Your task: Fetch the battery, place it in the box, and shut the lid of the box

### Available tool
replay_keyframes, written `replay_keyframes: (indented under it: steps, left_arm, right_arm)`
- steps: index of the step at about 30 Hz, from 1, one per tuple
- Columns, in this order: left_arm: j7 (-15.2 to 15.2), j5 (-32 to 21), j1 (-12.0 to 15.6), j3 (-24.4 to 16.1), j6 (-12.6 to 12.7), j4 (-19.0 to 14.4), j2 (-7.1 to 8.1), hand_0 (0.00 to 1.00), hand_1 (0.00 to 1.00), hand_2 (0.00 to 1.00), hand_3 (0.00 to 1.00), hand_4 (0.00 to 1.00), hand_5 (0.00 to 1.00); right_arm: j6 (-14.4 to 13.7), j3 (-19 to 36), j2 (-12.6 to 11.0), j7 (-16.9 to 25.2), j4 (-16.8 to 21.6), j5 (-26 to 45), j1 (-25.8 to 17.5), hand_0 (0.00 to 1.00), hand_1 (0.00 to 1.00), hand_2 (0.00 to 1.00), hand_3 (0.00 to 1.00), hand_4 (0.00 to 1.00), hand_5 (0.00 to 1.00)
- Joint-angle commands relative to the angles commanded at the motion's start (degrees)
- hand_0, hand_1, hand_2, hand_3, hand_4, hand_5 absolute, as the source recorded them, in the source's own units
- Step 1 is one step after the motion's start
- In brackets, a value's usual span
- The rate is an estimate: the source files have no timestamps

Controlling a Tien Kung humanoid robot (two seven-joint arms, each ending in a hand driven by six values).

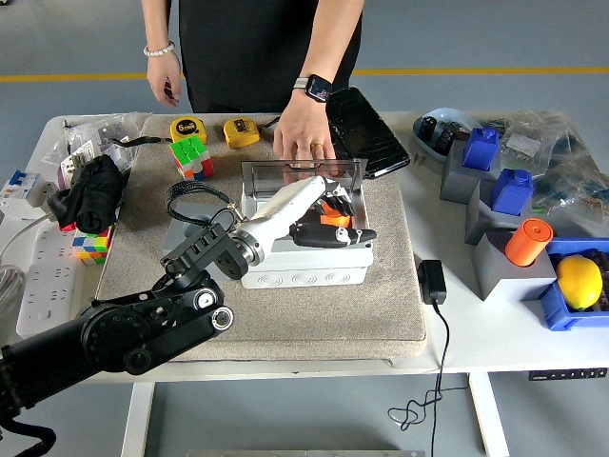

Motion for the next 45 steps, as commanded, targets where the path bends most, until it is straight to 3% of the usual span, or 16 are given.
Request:
replay_keyframes:
  steps: [3, 4, 9, 10, 18, 25, 33, 34, 39, 40, 45]
  left_arm:
    - [0.12, 0.24, 0.11, -0.20, -0.04, 0.29, 0.36, 0.483, 0.653, 0.578, 0.507, 0.998, 0.617]
    - [0.19, 0.45, 0.18, -0.39, -0.05, 0.23, 0.53, 0.404, 0.622, 0.568, 0.501, 0.998, 0.611]
    - [0.83, 1.49, 0.69, -1.44, -0.31, -1.11, 1.77, 0.404, 0.622, 0.568, 0.501, 0.998, 0.611]
    - [1.03, 1.62, 0.82, -1.56, -0.46, -1.44, 2.06, 0.315, 0.573, 0.560, 0.496, 0.998, 0.604]
    - [2.48, 3.08, 1.89, -2.54, -1.62, -3.44, 4.74, 0.279, 0.537, 0.546, 0.488, 0.998, 0.599]
    - [1.98, 2.32, 2.51, -3.23, -1.36, -4.63, 5.71, 0.274, 0.528, 0.543, 0.486, 0.998, 0.597]
    - [0.38, -1.07, 1.56, -4.12, -0.60, -8.63, 3.85, 0.282, 0.548, 0.544, 0.489, 0.998, 0.592]
    - [0.37, -1.30, 1.37, -3.98, -0.64, -8.58, 3.40, 0.367, 0.582, 0.553, 0.493, 0.998, 0.594]
    - [0.16, -2.56, 0.29, -2.58, -0.85, -6.70, 1.52, 0.367, 0.582, 0.553, 0.493, 0.998, 0.594]
    - [0.02, -2.94, 0.08, -2.27, -0.89, -6.29, 1.25, 0.568, 0.618, 0.566, 0.499, 0.998, 0.596]
    - [-1.33, -4.85, -1.29, -0.61, -0.82, -3.09, -0.59, 0.568, 0.618, 0.566, 0.499, 0.998, 0.596]
  right_arm:
    - [0.00, 0.13, -0.02, -0.01, 0.09, -0.16, -0.04, 0.717, 0.671, 0.675, 0.633, 0.997, 0.574]
    - [-0.01, 0.16, -0.02, -0.02, 0.11, -0.20, -0.07, 0.717, 0.672, 0.675, 0.633, 0.997, 0.574]
    - [-0.02, 0.48, -0.05, -0.03, 0.18, -0.43, -0.14, 0.717, 0.672, 0.675, 0.633, 0.997, 0.574]
    - [-0.02, 0.56, -0.06, -0.02, 0.20, -0.48, -0.17, 0.715, 0.672, 0.675, 0.633, 0.996, 0.573]
    - [0.00, 0.69, -0.09, -0.06, 0.19, -0.58, -0.33, 0.716, 0.671, 0.675, 0.633, 0.995, 0.573]
    - [-0.01, 0.85, -0.03, -0.04, 0.29, -0.70, -0.37, 0.715, 0.671, 0.675, 0.632, 0.995, 0.572]
    - [-0.01, 0.62, 0.02, -0.01, 0.29, -0.61, -0.34, 0.717, 0.671, 0.675, 0.632, 0.995, 0.573]
    - [-0.02, 0.60, 0.02, -0.01, 0.29, -0.59, -0.33, 0.712, 0.671, 0.675, 0.632, 0.995, 0.572]
    - [-0.01, 0.43, 0.03, 0.00, 0.32, -0.47, -0.23, 0.712, 0.671, 0.675, 0.632, 0.995, 0.572]
    - [-0.01, 0.38, 0.02, 0.01, 0.32, -0.45, -0.21, 0.712, 0.671, 0.675, 0.632, 0.994, 0.571]
    - [0.00, 0.10, 0.04, 0.02, 0.33, -0.29, -0.15, 0.712, 0.671, 0.675, 0.632, 0.994, 0.571]
